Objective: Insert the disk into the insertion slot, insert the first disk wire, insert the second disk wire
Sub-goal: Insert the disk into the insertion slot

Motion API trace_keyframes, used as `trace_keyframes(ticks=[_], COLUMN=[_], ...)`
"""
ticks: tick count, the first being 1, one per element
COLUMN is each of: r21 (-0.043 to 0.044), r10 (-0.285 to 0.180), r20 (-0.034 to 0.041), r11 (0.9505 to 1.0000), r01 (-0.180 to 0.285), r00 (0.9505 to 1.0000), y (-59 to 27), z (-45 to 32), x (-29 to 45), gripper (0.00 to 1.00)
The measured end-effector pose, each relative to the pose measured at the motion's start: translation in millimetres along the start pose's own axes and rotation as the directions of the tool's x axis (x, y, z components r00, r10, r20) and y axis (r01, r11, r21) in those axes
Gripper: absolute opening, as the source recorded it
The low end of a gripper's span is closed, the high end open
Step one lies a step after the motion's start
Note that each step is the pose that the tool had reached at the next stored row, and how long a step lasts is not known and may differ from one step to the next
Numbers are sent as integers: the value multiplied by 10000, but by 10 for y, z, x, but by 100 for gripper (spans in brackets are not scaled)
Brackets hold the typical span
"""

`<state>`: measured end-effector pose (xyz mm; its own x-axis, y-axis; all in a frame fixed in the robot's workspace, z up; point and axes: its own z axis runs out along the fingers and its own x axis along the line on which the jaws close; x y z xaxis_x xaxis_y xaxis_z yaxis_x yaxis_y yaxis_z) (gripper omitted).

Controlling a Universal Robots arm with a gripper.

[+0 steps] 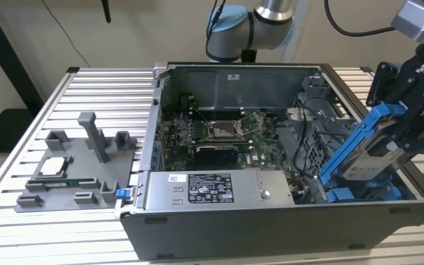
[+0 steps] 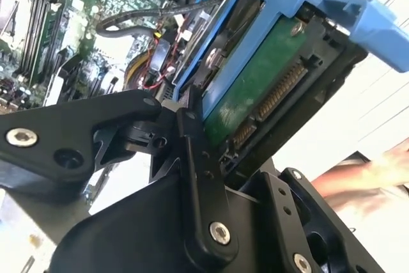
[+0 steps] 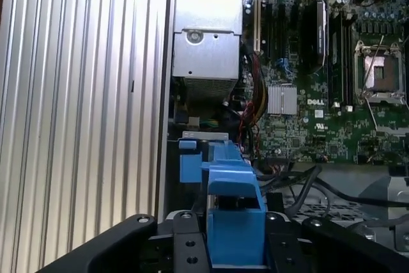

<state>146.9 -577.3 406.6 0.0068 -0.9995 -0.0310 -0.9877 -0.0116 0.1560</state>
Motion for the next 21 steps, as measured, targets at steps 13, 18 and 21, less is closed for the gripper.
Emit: trace_keyframes(ticks=[13, 18, 21], r21=[279, 529, 584], r10=[-29, -39, -42], r20=[105, 113, 112], r11=[9996, 9986, 9983], r01=[26, 33, 35], r00=[9999, 9999, 9999], y=[89, 115, 116], z=[8, 15, 6], x=[17, 19, 21], gripper=[0, 0, 0])
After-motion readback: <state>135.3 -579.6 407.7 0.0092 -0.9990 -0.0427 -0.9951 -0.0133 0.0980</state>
